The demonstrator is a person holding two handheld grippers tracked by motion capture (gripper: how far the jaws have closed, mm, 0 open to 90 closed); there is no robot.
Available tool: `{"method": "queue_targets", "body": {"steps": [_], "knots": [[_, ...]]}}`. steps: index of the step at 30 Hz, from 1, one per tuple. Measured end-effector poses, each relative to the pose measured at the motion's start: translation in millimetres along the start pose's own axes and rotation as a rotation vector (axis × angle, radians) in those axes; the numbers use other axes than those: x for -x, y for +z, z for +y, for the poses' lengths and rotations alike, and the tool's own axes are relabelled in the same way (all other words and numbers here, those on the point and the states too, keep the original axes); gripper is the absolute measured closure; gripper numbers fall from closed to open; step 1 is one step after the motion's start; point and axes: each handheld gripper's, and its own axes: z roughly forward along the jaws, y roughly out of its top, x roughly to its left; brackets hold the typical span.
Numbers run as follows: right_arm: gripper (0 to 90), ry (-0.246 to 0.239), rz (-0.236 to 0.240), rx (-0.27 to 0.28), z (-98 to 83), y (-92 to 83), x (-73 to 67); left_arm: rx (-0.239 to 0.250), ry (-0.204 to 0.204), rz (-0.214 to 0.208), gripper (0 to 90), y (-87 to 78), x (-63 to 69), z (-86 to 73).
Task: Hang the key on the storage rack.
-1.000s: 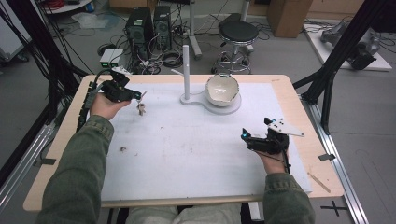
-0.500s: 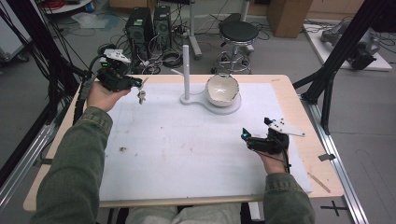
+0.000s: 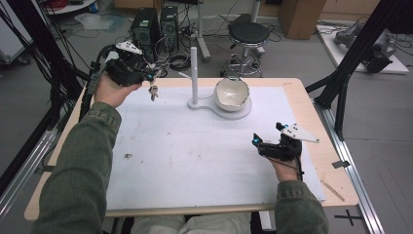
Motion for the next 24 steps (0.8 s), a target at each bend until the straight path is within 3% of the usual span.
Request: {"method": "queue_targets", "body": {"steps": [24], "knots": [[2.0, 0.004, -0.004, 0.004, 0.1, -0.4, 2.0, 0.020, 0.062, -0.014, 88.9, 21.3, 25.4, 46.5]]}}
